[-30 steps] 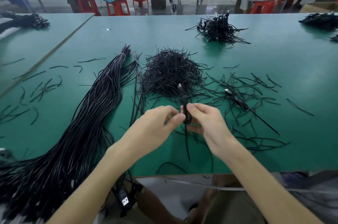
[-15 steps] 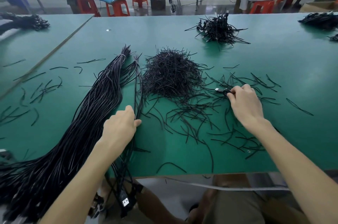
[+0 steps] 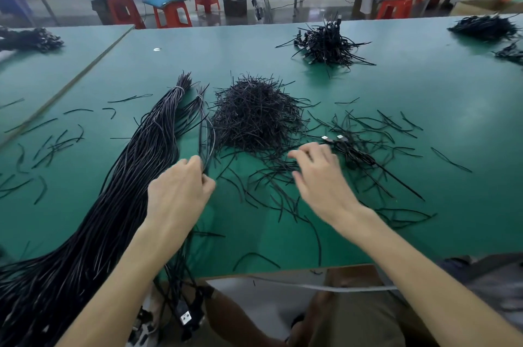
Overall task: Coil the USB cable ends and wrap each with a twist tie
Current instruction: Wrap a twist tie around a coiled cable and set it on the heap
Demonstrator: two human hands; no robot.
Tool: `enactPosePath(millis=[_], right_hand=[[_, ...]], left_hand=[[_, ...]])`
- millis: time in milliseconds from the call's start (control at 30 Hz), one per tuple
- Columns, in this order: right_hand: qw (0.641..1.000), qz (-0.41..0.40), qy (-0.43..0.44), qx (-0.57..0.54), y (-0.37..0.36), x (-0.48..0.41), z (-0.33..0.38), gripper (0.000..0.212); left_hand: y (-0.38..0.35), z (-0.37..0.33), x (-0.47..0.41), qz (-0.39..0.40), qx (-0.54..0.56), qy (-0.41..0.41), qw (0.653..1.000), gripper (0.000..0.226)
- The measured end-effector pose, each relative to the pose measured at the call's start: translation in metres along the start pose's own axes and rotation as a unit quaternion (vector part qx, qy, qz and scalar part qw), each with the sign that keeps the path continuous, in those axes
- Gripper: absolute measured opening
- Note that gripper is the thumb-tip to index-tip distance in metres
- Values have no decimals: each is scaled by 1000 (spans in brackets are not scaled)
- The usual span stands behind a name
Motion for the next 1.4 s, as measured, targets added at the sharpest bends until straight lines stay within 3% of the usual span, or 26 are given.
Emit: enactPosePath(millis=[67,167,233,333,400,500,567,667,767,900,1067,1133,1200,1300,1400], right_hand=[[998,-4,51,-35,-1,1,30,57],[989,-3,118,-87,1,1,72,81],[984,36,141,-106,-1,-3,87,88],[985,63,157,-28,-6,-6,86,62],[991,8,122,-52,1,-8,74,48],[988,-80,40,-128,16,-9,51,50],[979,-109,-22,-168,24,-16,32,55],[953,-144,-123,-238,37,-29,0,51],[962,-91,-150,-212,32,-28,-12,47],[991,-65,-76,-91,22,-16,8,39],[982,-183,28,-30,46,-11,52,71],[978,-180,95,44,48,-11,73,74],[978,-131,145,70,38,-11,90,68],[990,-90,106,18,26,-10,92,45],[994,-91,30,-48,23,-14,72,18]], left_hand=[[9,-11,6,-21,68,-44,997,15],[7,-34,11,94,219,-109,965,4],[6,-46,16,131,266,-159,942,13],[2,-38,19,138,321,-140,926,16],[-4,-29,21,176,324,-125,921,20],[-9,-27,30,254,319,-156,900,28],[-13,-23,35,275,244,-187,911,28],[-20,-13,32,262,160,-187,933,34],[-17,-6,24,211,229,-140,940,39],[-17,-8,11,148,312,-87,934,39],[0,-24,-9,50,220,-182,957,29],[9,-28,-18,21,219,-202,954,24],[19,-35,-24,-9,219,-231,948,17],[24,-45,-28,-11,242,-217,946,16],[10,-40,-25,106,350,-132,921,20]])
Point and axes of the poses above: each hand's wrist, its own x-axis away from the middle knuckle, its own y-axis out of the back of the hand, z = x × y, the point moved 5 cm from there along -x, towards the middle knuckle
